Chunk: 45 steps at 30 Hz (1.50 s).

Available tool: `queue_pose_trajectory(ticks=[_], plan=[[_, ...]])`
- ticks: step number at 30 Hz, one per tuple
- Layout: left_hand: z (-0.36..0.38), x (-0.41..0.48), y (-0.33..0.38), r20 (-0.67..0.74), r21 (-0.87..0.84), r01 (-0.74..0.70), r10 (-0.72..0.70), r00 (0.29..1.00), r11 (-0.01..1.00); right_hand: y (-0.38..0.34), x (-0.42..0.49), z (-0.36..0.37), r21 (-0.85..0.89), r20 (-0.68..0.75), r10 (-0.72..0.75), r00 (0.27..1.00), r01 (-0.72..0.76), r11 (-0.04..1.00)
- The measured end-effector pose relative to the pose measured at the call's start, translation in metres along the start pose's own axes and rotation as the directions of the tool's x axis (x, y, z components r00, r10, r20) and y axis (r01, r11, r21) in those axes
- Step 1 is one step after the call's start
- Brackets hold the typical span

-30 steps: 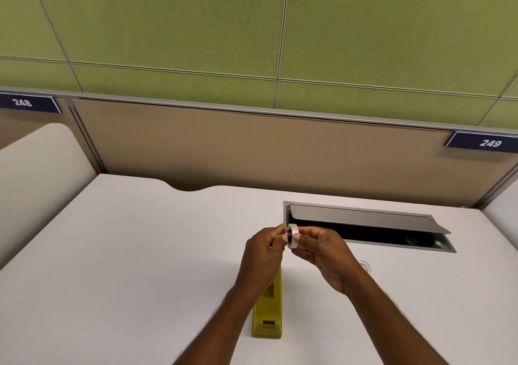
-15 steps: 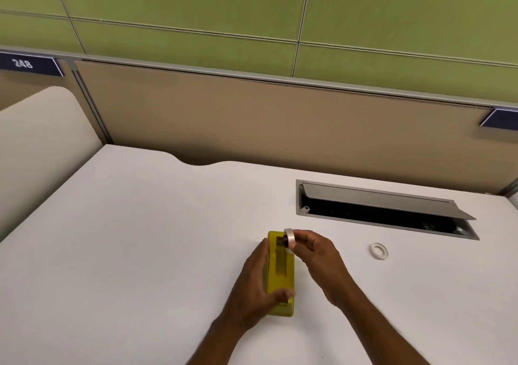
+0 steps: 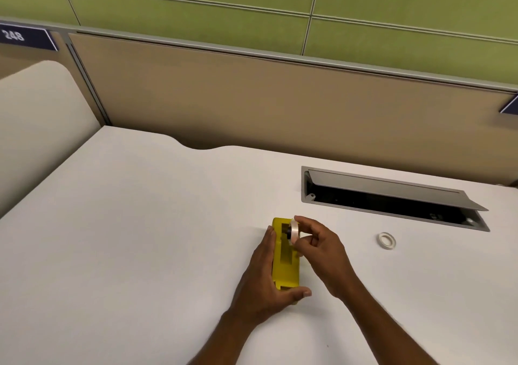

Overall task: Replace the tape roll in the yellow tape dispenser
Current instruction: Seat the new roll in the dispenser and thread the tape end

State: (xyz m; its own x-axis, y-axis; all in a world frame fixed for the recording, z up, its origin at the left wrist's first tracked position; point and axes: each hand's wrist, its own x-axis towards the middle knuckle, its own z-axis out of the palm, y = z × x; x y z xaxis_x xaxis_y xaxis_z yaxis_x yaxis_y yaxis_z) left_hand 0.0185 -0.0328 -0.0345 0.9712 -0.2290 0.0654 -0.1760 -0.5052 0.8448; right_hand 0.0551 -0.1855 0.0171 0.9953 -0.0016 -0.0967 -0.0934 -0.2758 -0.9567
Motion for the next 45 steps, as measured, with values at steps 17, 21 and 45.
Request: queue_pose_trajectory(ticks=[17, 21, 45], plan=[[0.004, 0.001, -0.004, -0.031, 0.043, -0.029, 0.031, 0.999, 0.999, -0.002, 0.021, -0.009, -0.456, 0.215, -0.128, 0.968, 0.216, 0.863], [0.005, 0.001, -0.005, -0.025, 0.058, -0.045, 0.046, 0.999, 0.997, -0.001, 0.02, -0.008, -0.493, 0.24, -0.163, 0.957, 0.265, 0.829], [0.001, 0.012, -0.003, -0.197, -0.282, 0.022, -0.08, 0.977, 0.959, -0.004, 0.015, -0.002, -0.614, 0.273, -0.177, 0.945, 0.313, 0.725]])
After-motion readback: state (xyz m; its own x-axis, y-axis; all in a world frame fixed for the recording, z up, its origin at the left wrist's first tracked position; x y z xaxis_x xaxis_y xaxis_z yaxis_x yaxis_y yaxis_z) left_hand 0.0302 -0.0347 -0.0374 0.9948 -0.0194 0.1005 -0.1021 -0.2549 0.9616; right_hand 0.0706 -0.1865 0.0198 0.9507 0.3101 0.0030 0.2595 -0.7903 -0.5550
